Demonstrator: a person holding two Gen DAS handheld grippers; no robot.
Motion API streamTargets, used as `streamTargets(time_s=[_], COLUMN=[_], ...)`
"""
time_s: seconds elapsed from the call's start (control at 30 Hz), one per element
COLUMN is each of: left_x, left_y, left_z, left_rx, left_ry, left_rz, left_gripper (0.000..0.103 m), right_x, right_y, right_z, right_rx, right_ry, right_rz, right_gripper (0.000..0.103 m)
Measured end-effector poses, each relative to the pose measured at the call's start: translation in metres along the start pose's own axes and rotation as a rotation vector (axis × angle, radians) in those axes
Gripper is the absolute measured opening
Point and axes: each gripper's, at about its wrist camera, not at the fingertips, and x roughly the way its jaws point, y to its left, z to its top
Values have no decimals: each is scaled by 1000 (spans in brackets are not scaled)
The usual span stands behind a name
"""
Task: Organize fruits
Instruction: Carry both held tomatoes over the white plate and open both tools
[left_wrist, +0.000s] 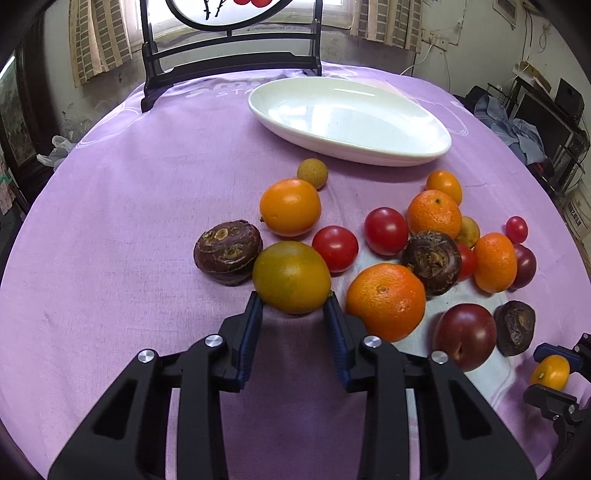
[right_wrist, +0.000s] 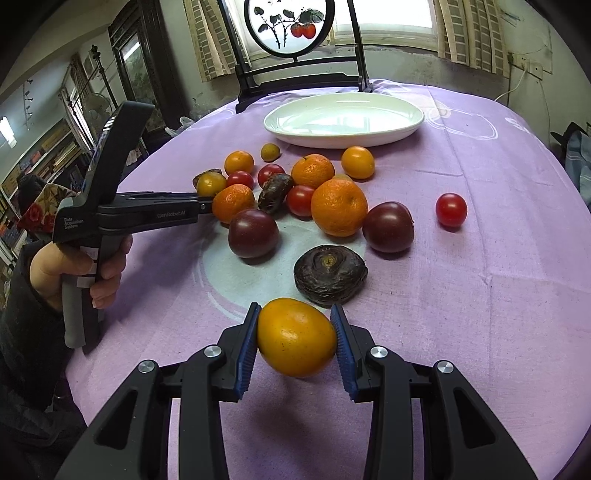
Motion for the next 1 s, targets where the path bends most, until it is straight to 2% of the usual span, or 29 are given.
streamTargets(time_s=[0.07, 0.13, 0.2, 0.27, 0.3, 0.33, 0.37, 0.47, 0.67, 0.77, 0.87, 1.0], left_x=[1, 1, 4, 5, 5, 5, 5, 5, -19, -36, -49, -43], left_y=[1, 7, 13, 14, 10, 5, 1, -1, -2, -4, -7, -13], left_z=[1, 2, 4, 5, 6, 6, 6, 4, -1, 7, 30, 70], left_rx=[-6, -44, -70, -64, -39, -8, 15, 23, 19, 24, 36, 32], left_ry=[-1, -14, -10, -13, -18, -22, -33, -42, -52, -77, -125, -158], left_rz=[13, 70, 57, 35, 23, 25, 50, 57, -10, -42, -44, -23], left_gripper=[42, 73, 75, 65, 46, 39, 38, 38, 38, 37, 37, 37], right_x=[0, 1, 2, 4, 4, 4, 5, 5, -4, -16, -22, -2], right_y=[1, 2, 3, 4, 5, 4, 4, 3, 2, 1, 1, 1], right_z=[0, 0, 0, 0, 0, 0, 0, 1, 12, 35, 67, 114], right_rx=[-4, -4, -8, -12, -12, -11, -10, -8, -29, -66, -125, -195], right_ry=[0, 3, 6, 10, 10, 12, 13, 14, -10, -62, -132, -179], right_rz=[0, 1, 4, 4, 3, 3, 1, -4, -26, -54, -112, -156], right_gripper=[38, 38, 38, 38, 38, 38, 38, 38, 38, 38, 38, 39])
